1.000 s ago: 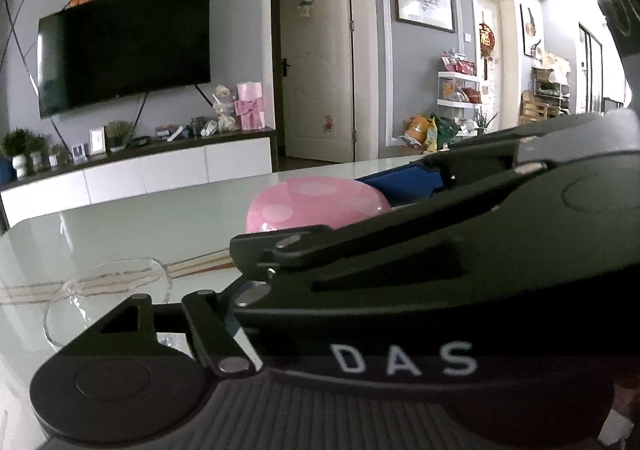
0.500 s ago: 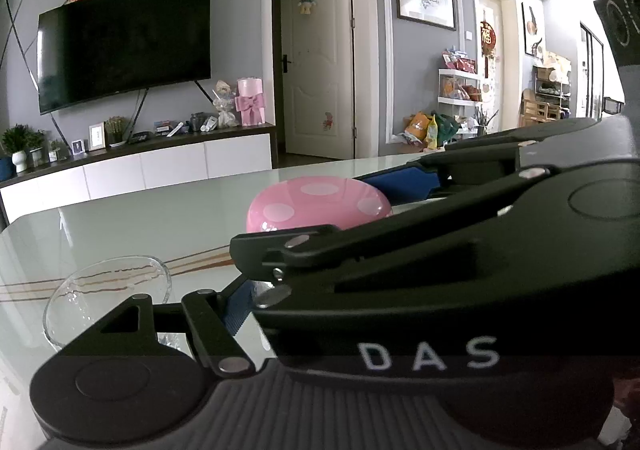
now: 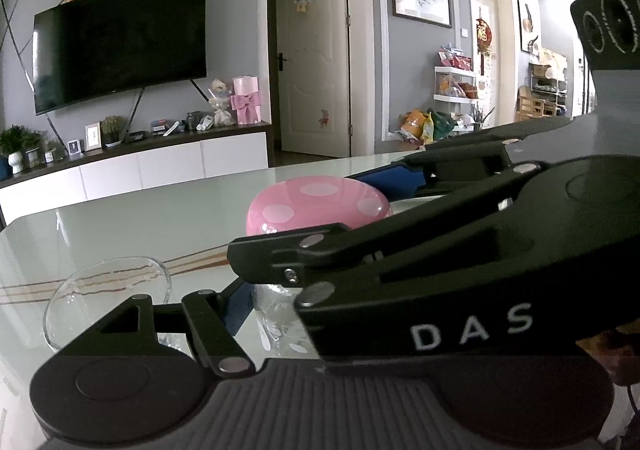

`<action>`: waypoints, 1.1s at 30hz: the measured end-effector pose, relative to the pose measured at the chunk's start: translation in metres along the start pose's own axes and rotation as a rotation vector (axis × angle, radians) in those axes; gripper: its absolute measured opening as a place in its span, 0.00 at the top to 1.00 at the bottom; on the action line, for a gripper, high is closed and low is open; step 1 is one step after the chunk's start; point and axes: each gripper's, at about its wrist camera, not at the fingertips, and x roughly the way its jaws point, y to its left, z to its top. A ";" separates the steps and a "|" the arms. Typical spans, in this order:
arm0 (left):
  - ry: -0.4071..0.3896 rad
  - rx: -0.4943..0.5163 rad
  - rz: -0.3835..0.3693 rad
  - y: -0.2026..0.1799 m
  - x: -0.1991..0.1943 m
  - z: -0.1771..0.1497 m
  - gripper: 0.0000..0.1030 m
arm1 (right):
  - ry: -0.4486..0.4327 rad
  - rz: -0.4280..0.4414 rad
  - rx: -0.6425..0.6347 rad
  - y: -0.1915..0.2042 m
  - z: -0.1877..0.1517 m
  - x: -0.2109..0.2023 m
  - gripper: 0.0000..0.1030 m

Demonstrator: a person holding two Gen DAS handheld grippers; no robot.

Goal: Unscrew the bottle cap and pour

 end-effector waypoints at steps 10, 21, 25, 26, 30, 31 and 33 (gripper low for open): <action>0.004 0.008 -0.025 0.002 -0.002 -0.002 0.29 | -0.010 0.081 -0.024 -0.009 0.001 -0.002 0.37; 0.007 0.030 -0.037 0.001 0.001 -0.003 0.25 | -0.004 0.077 0.004 -0.011 0.004 -0.005 0.36; 0.001 0.042 -0.025 0.000 0.001 -0.005 0.18 | -0.006 0.040 0.018 -0.007 0.003 -0.011 0.23; -0.001 0.043 -0.026 0.000 0.000 -0.005 0.17 | -0.008 0.033 0.021 -0.006 0.003 -0.014 0.17; -0.003 0.041 -0.019 -0.001 0.000 -0.007 0.15 | -0.017 0.006 0.032 -0.004 0.001 -0.025 0.16; -0.004 0.038 -0.015 -0.002 0.001 -0.008 0.15 | -0.020 0.002 0.038 -0.005 0.000 -0.025 0.16; -0.003 0.034 -0.013 -0.002 0.001 -0.010 0.13 | -0.028 -0.013 0.045 -0.005 -0.003 -0.026 0.17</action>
